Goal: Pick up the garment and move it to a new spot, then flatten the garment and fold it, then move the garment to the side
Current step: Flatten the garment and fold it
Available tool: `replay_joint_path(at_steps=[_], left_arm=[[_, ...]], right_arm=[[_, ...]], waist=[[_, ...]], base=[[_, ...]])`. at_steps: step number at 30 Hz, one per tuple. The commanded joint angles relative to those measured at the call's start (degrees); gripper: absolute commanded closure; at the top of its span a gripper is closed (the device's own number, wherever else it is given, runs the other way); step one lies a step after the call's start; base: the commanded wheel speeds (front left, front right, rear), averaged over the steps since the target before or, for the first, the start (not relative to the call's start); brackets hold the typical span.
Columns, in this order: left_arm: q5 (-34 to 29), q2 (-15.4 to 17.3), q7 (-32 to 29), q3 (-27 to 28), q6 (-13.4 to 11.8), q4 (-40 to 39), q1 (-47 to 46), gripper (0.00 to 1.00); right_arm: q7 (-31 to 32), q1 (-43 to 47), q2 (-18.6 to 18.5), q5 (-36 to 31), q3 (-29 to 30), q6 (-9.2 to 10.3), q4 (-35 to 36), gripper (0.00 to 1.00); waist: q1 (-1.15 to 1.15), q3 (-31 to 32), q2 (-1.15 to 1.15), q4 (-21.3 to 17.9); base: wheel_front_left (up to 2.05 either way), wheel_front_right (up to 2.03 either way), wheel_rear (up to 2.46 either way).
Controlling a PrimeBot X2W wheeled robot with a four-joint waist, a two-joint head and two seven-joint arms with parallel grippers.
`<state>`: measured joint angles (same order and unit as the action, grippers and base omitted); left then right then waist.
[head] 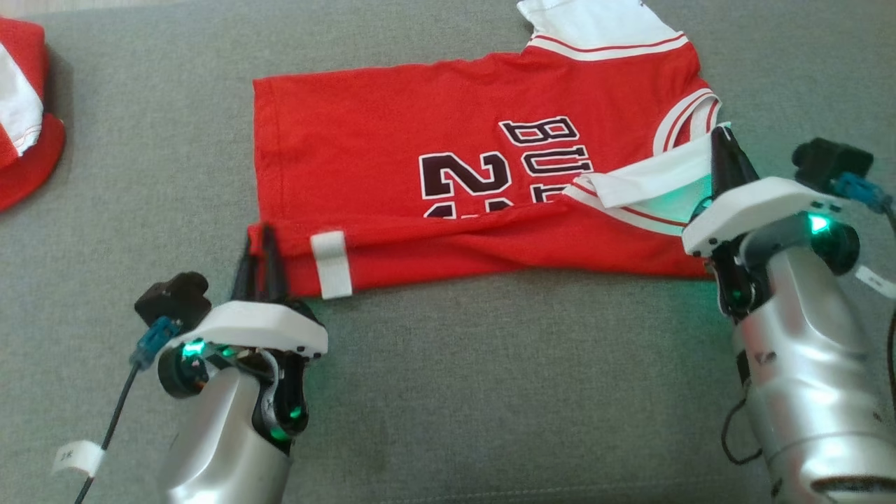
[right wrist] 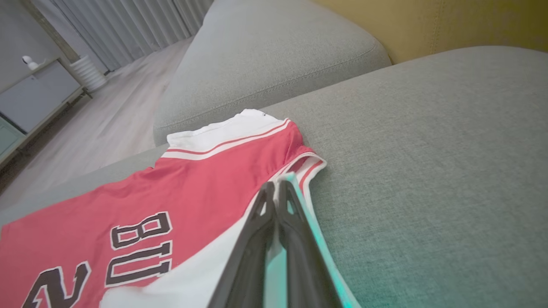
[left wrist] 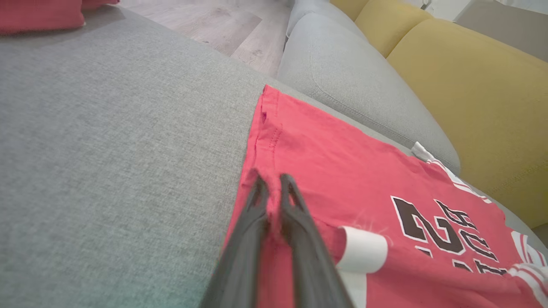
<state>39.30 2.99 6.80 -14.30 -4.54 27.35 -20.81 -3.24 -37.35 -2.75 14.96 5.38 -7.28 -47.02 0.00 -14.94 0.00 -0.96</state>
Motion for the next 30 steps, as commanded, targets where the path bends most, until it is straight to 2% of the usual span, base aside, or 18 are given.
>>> replay_joint_path(at_steps=[1, 8, 14, 21, 30], left_arm=[[-0.47, 0.51, 1.14, 1.59, -0.18, -1.41, -2.27, 0.0], [-0.84, 0.85, 2.34, 1.12, 0.29, -3.09, -2.87, 0.0], [-1.43, 3.63, 1.55, 0.82, 0.28, -8.73, 1.18, 0.0], [-1.37, 7.34, -4.03, -0.06, -1.38, -15.17, 9.07, 0.0], [0.85, 8.41, -10.87, -0.12, -4.55, -17.11, 14.42, 0.0]], right_arm=[[-1.21, -3.52, -0.13, -0.92, -1.67, -0.21, -0.57, 0.0], [-4.25, -9.44, -0.13, -0.75, -3.11, -0.21, -8.82, 0.0], [-8.25, -12.21, -0.13, -0.77, -4.24, -0.21, -11.69, 0.0], [-10.2, -8.45, -0.13, -2.21, -5.56, -0.21, -8.95, 0.0], [-9.85, 0.87, -0.13, -1.96, -5.99, -0.21, -0.99, 0.0]], waist=[[0.0, -0.2, 0.0, 0.09], [0.0, -0.44, 0.0, 0.51], [0.0, 0.71, 0.0, -0.12], [0.0, 2.84, 0.0, -1.18], [0.0, 3.62, 0.0, -3.14]], base=[[0.0, 0.0, 0.0], [0.0, 0.0, 0.0], [0.0, 0.0, 0.0], [0.0, 0.0, 0.0], [0.0, 0.0, 0.0]])
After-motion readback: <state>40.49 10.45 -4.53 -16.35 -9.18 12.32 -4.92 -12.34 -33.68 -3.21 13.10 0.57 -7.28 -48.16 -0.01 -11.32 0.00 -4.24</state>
